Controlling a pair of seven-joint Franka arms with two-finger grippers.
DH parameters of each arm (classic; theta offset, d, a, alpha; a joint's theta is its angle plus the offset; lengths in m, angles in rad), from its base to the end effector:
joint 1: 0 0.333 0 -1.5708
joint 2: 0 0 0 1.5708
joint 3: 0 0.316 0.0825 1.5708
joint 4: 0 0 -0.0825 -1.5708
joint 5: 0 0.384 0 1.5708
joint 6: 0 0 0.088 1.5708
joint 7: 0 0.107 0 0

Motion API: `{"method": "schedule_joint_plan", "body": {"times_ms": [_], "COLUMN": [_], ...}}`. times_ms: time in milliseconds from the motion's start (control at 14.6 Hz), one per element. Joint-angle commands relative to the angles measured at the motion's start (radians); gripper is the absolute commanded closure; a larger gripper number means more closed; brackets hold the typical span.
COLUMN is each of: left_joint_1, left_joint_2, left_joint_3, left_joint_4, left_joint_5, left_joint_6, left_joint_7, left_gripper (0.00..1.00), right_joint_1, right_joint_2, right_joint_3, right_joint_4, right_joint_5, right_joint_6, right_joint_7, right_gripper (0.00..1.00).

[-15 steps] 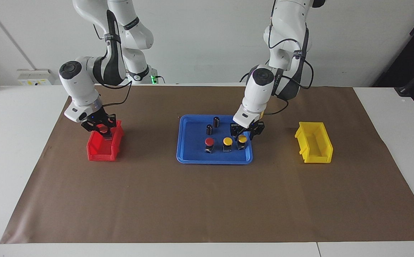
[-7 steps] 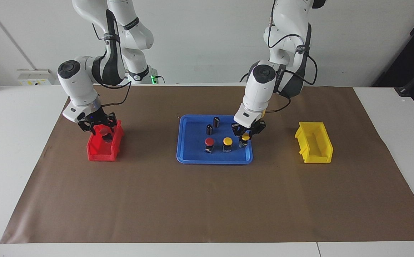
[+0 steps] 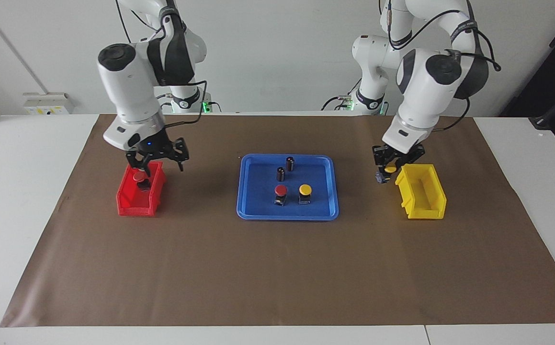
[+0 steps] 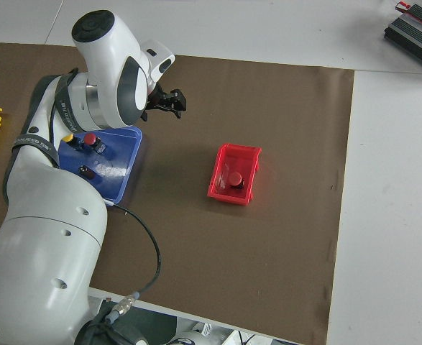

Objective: Sort red and yellow buttons by color
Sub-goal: 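Carry the yellow button to the yellow bin while the right gripper reaches the tray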

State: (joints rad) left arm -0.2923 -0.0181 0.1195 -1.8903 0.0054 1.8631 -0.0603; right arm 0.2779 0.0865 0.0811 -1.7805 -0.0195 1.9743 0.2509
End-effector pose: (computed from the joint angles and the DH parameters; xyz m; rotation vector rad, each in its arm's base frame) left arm 0.5469 -0.0947 0.5074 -3.1324 0.1789 0.0138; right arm 0.5625 0.2082 0.5107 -3.1107 -0.1777 -0.1654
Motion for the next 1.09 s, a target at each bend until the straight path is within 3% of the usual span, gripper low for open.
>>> {"method": "schedule_joint_plan", "body": {"times_ms": [0,137,274,684,1026], "left_joint_1": [0.080,0.165,0.173,0.157,0.156], "left_joint_2": [-0.052,-0.086,-0.118,-0.082,-0.030], "left_joint_3": [-0.011,-0.012,-0.011,-0.012,-0.012], "left_joint_4": [-0.088,-0.183,-0.263,-0.395,-0.426], "left_joint_5": [0.015,0.015,0.015,0.015,0.016], "left_joint_6": [0.011,0.118,0.175,0.358,0.422], "left_joint_7": [0.100,0.178,0.178,0.186,0.186], "left_gripper": [0.99,0.99,0.99,0.99,0.99], "right_joint_1": [0.134,0.226,0.239,0.267,0.273], "right_joint_2": [0.203,0.263,0.274,0.315,0.315], "right_joint_3": [-0.004,-0.004,-0.004,-0.004,-0.004], "right_joint_4": [0.205,0.204,0.136,0.090,0.053], "right_joint_5": [-0.017,-0.039,-0.051,-0.054,-0.063], "right_joint_6": [-0.026,0.055,0.130,0.222,0.265], "right_joint_7": [0.275,0.407,0.422,0.435,0.433], "right_gripper": [0.08,0.09,0.14,0.25,0.28]}}
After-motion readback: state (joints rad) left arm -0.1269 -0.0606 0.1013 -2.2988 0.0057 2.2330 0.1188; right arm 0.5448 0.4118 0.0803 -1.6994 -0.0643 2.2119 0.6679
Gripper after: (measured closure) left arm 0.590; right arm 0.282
